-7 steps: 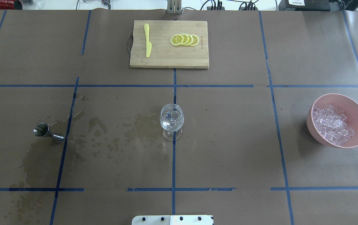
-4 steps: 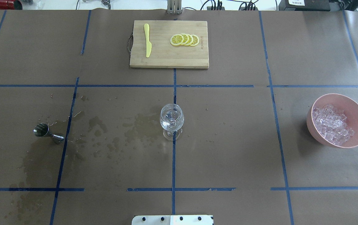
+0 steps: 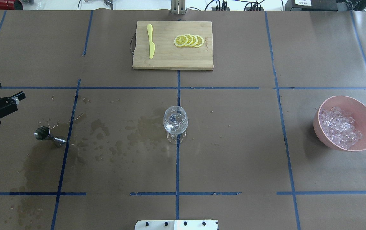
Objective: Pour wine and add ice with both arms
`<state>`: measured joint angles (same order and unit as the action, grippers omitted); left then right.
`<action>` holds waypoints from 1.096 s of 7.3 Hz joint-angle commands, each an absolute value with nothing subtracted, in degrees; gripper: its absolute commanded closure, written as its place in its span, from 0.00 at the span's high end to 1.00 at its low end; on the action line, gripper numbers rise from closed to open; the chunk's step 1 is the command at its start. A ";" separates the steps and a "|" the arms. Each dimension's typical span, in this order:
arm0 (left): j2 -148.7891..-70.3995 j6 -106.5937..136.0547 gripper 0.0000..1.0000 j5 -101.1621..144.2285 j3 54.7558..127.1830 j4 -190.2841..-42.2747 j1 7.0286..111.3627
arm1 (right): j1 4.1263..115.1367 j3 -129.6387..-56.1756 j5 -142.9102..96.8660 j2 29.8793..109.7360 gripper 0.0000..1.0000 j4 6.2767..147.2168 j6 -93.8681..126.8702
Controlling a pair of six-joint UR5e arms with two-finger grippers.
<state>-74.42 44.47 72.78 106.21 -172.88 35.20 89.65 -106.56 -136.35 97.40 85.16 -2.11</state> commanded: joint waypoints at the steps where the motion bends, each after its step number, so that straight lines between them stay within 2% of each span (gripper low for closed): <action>1: -74.18 48.41 1.00 53.78 106.09 -172.71 20.63 | 89.65 -106.44 -136.32 97.56 1.00 85.17 -2.11; 3: -74.18 51.49 1.00 42.67 105.04 -172.53 11.55 | 89.65 -106.35 -136.23 97.56 1.00 85.17 -2.11; 8: -78.56 53.88 1.00 33.85 97.76 -172.53 5.98 | 89.65 -106.26 -136.23 97.56 1.00 85.17 -2.20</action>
<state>-76.76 53.77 35.81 99.93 -172.50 7.02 89.65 -106.26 -136.23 97.53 85.17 -2.20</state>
